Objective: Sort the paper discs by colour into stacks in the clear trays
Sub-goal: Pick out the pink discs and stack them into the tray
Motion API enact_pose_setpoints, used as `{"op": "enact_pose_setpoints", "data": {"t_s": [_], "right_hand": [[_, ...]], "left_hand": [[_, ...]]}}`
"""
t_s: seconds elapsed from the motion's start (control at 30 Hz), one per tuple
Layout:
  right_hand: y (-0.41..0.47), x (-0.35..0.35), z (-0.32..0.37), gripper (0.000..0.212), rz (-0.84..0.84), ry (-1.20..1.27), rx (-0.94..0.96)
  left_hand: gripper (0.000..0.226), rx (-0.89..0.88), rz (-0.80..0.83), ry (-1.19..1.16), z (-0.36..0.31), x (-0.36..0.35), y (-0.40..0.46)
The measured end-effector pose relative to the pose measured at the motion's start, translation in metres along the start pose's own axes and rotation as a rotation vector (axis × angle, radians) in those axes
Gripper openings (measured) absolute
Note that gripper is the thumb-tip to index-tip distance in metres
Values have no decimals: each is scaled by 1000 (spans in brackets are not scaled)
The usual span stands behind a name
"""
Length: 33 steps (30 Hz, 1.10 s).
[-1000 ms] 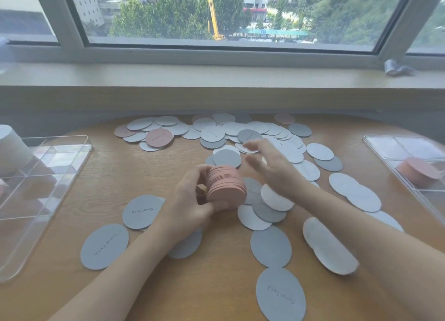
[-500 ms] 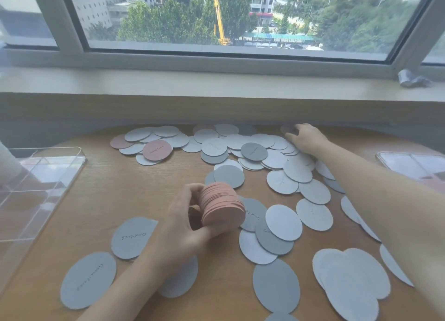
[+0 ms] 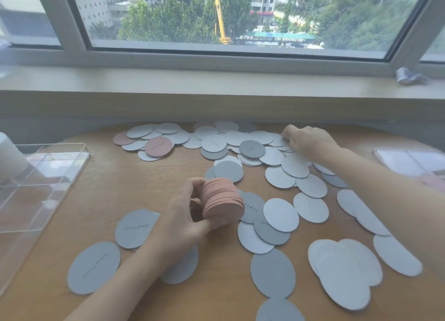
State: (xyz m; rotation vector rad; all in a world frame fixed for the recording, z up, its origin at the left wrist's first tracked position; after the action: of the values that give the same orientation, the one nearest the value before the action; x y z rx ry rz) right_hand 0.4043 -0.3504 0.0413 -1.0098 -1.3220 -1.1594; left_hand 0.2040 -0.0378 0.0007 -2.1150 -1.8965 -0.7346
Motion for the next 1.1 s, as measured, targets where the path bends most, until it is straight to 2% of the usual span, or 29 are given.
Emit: {"op": "enact_pose_setpoints", "data": {"t_s": [0.13, 0.23, 0.3, 0.4, 0.5, 0.63, 0.73, 0.83, 0.97, 1.03, 1.1], "right_hand": [[-43, 3, 3, 25, -8, 169, 102], [-66, 8, 2, 22, -9, 332, 73], [-78, 10, 3, 16, -2, 332, 59], [-97, 15, 16, 11, -146, 386, 88], [-121, 22, 55, 15, -250, 685, 132], [-140, 19, 114, 23, -210, 1004, 177], [-142, 10, 138, 19, -146, 1159, 218], [-143, -2, 144, 22, -104, 1154, 224], [-142, -2, 146, 31, 13, 1063, 273], [-132, 2, 135, 32, -51, 1002, 297], [-111, 0, 111, 27, -167, 897, 198]], "left_hand": [[62, 2, 6, 23, -2, 0, -1], [60, 1, 10, 22, -2, 1, -2], [62, 2, 7, 21, -2, 1, -2], [62, -2, 25, 8, -2, 2, -2], [63, -15, 47, -5, -3, 1, -2], [63, -14, 39, -25, 0, 0, -1], [73, -13, 28, -32, 0, -2, -2], [93, -34, 29, 5, 0, -4, -3], [89, -75, 35, 91, 0, -4, -1], [83, -71, 32, 96, -2, -4, -1], [77, -74, 37, 110, -2, -3, -1]]}}
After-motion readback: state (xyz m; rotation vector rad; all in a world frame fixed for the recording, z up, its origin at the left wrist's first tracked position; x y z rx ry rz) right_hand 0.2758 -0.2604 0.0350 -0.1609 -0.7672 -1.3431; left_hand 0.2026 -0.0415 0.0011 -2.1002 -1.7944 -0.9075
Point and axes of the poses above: each hand's wrist, its own y-axis towards the middle knuckle, its own x-axis out of the back of the hand, z = x × y, the point moved 2 cm from there along y, towards the middle knuckle, and after that the axes turned 8 degrees about y, right-handed, at the moved point
